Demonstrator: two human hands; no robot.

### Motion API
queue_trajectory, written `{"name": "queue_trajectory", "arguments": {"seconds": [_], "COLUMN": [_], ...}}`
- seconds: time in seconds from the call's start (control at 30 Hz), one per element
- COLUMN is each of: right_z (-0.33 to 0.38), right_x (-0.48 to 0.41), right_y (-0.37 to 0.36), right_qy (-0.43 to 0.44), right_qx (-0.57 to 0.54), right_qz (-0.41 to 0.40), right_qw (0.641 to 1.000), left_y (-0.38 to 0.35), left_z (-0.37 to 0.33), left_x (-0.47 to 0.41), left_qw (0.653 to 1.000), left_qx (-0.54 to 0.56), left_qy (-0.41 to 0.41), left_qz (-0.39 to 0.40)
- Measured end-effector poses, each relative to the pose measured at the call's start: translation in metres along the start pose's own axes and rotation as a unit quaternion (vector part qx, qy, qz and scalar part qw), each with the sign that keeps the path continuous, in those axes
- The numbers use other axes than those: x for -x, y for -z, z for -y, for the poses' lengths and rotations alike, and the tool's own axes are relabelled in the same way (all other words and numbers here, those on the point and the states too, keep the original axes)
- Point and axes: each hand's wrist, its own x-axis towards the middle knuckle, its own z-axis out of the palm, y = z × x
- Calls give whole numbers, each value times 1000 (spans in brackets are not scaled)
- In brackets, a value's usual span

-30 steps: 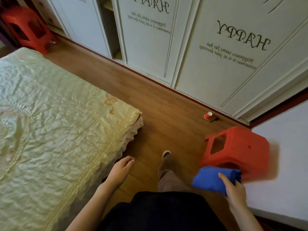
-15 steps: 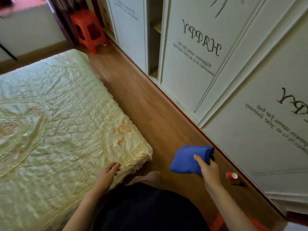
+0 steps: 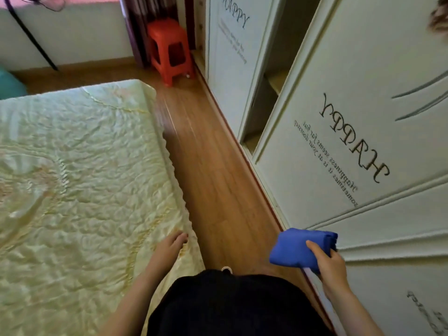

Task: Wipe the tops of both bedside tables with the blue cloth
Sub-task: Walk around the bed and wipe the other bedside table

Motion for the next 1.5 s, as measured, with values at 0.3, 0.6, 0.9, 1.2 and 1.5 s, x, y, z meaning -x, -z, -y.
{"name": "queue_trajectory", "arguments": {"seconds": [0.3, 0.6, 0.9, 1.2, 1.5], "right_z": [131, 308, 484, 589, 705], "right_x": [-168, -307, -355, -412, -481], "right_y": [-80, -306, -534, -708, -822], "right_qy": [-11, 34, 119, 87, 60], "right_qx": [42, 64, 136, 137, 73], "right_qz": [23, 188, 354, 291, 203], "right_qw": [999, 980, 918, 943, 975], "left_y": [24, 85, 194, 368, 513], "left_z": [-108, -169, -208, -278, -402], "left_x": [-138, -287, -410, -586, -749], "left_qw": [995, 958, 912, 921, 963], "left_qx": [71, 177, 221, 232, 164], "left_qy": [-5, 121, 184, 156, 62], "left_qz": [-70, -193, -291, -271, -204]}}
